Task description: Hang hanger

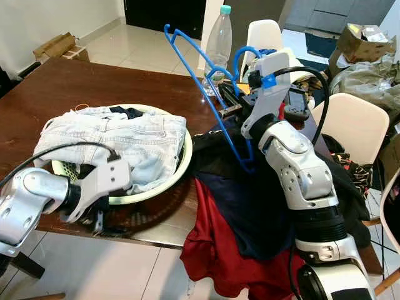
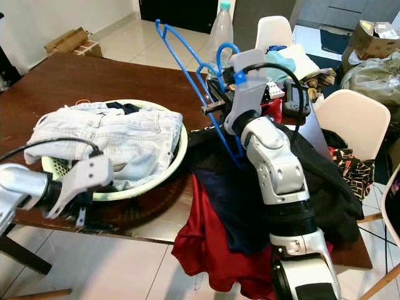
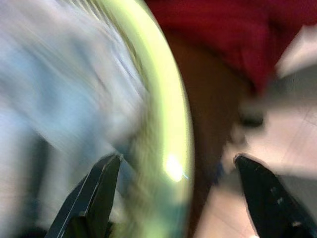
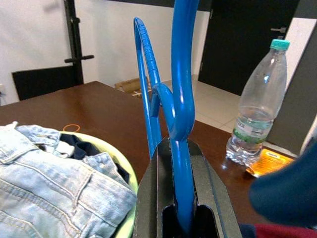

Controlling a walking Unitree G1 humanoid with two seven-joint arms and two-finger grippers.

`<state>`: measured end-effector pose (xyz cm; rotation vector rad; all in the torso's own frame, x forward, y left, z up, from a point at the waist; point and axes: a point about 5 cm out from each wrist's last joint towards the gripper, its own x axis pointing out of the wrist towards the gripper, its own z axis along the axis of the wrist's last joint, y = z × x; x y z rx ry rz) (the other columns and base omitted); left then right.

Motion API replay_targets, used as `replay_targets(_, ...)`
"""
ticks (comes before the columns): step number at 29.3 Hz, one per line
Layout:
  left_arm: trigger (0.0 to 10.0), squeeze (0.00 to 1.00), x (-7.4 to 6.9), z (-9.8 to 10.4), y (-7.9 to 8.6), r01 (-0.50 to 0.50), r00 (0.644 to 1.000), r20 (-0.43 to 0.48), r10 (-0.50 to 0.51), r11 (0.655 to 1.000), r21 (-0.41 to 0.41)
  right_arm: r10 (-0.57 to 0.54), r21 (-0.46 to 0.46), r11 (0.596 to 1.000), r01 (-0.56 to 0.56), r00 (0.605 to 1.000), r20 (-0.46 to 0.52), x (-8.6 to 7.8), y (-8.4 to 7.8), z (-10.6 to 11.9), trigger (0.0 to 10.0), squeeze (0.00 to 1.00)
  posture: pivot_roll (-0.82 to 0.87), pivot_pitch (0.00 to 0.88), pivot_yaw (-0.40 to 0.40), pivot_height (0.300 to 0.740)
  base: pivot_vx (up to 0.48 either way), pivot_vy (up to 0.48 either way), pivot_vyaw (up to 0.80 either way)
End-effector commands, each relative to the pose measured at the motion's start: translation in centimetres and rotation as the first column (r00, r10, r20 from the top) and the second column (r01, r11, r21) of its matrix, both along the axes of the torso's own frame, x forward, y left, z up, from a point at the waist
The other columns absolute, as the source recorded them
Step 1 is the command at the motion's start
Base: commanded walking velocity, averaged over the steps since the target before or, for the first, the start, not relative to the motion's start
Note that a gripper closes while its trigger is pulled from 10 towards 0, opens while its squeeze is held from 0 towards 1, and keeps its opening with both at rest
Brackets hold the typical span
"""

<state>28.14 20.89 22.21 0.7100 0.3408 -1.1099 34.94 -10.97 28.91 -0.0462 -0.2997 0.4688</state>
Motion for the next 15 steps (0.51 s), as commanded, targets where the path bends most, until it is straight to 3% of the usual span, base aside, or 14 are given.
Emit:
replay_targets(1,10.0,0.0,-0.4,2.4,-0.4,0.024,0.998,0.067,-0.016,0.993,-0.117,-0.017,-0.005,1.0,0.017,1.0,0.016,-0.1,-0.3,0.2,10.0,0.0,0.14,0.119,-0.086,0.74,0.0,0.0,0.0)
replay_targets(2,10.0,0.0,-0.4,2.4,-0.4,0.024,0.998,0.067,-0.016,0.993,-0.117,-0.017,-0.005,1.0,0.017,1.0,0.016,-0.1,-0.3,0.2,10.0,0.0,0.14,0.119,-0.086,0.74,0.0,0.0,0.0)
replay_targets(3,10.0,0.0,-1.2,3.7,-0.5,0.062,0.996,0.077,-0.048,0.979,-0.193,-0.017,-0.005,1.0,0.017,1.0,0.015,-0.1,-0.4,0.2,10.0,0.0,0.14,0.123,-0.088,0.74,0.0,0.0,0.0)
replay_targets(5,10.0,0.0,-1.2,3.7,-0.5,0.062,0.996,0.077,-0.048,0.979,-0.193,-0.017,-0.005,1.0,0.017,1.0,0.015,-0.1,-0.4,0.2,10.0,0.0,0.14,0.123,-0.088,0.74,0.0,0.0,0.0)
replay_targets(7,10.0,0.0,-2.6,6.0,-0.1,0.121,0.989,0.124,-0.086,0.943,-0.309,-0.014,-0.003,1.0,0.014,1.0,0.013,-0.1,-0.3,0.1,10.0,0.0,0.15,0.125,-0.089,0.74,0.0,0.0,0.0)
replay_targets(11,10.0,0.0,-2.9,6.7,0.2,0.125,0.986,0.144,-0.08,0.931,-0.342,-0.013,-0.003,1.0,0.013,1.0,0.012,-0.1,-0.3,0.1,10.0,0.0,0.15,0.126,-0.088,0.74,0.0,0.0,0.0)
replay_targets(12,10.0,0.0,-2.3,7.7,1.3,0.045,0.976,0.215,0.045,0.918,-0.394,-0.01,-0.001,1.0,0.01,1.0,0.011,-0.1,-0.2,0.1,10.0,0.0,0.16,0.129,-0.087,0.74,0.0,0.0,0.0)
replay_targets(13,10.0,0.0,-1.1,8.9,2.9,-0.078,0.929,0.283,0.238,0.874,-0.48,-0.008,0.0,1.0,0.008,1.0,0.01,-0.1,-0.2,0.1,10.0,0.0,0.16,0.136,-0.09,0.74,0.0,0.0,0.0)
replay_targets(14,10.0,0.0,-0.1,9.8,4.4,-0.182,0.859,0.3,0.415,0.795,-0.578,-0.007,0.001,1.0,0.007,1.0,0.009,-0.1,-0.1,0.1,10.0,0.0,0.16,0.136,-0.09,0.74,0.0,0.0,0.0)
replay_targets(15,10.0,0.0,-0.1,9.8,4.4,-0.182,0.859,0.3,0.415,0.795,-0.578,-0.007,0.001,1.0,0.007,1.0,0.009,-0.1,-0.1,0.1,10.0,0.0,0.16,0.136,-0.09,0.74,0.0,0.0,0.0)
